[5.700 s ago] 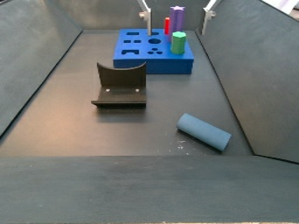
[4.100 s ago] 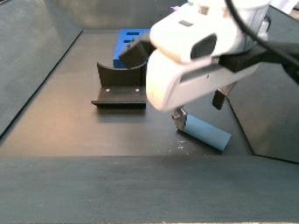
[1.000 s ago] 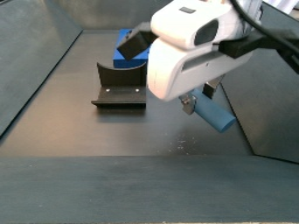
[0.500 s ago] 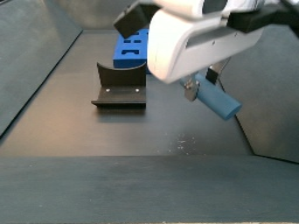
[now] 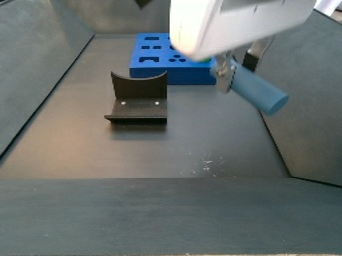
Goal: Pick up the oval object. Move up. Place the oval object on the fixture. Regrasp the oval object. Move to above the board. Insert the oval object.
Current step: Place the oval object on the fixture.
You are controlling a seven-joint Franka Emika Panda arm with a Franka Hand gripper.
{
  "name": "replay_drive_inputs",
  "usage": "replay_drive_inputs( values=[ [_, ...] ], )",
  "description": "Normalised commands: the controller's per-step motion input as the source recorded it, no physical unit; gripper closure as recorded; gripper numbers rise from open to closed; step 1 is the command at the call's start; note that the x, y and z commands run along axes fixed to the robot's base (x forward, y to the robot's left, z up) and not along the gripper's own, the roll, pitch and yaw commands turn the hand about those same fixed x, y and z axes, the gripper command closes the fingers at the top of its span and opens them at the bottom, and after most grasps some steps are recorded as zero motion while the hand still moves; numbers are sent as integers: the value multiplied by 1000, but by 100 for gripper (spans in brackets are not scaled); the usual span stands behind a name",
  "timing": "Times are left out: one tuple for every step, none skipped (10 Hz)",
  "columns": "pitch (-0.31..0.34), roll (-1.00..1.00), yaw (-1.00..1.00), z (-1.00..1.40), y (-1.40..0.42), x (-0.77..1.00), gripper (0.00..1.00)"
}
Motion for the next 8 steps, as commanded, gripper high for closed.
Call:
replay_drive_inputs(
  values=[
    [94, 89, 25, 516, -4, -19, 100],
    [98, 85, 23, 392, -2, -11, 100],
    [110, 86, 26, 225, 1, -6, 100],
    [52, -60, -1000, 104, -625, 1000, 100],
    [56, -66, -1000, 56, -615, 1000, 100],
    [64, -73, -1000, 51, -549, 1000, 100],
    [81, -94, -1000, 48, -478, 1000, 100],
    [98, -114, -1000, 42, -447, 1000, 100]
  ],
)
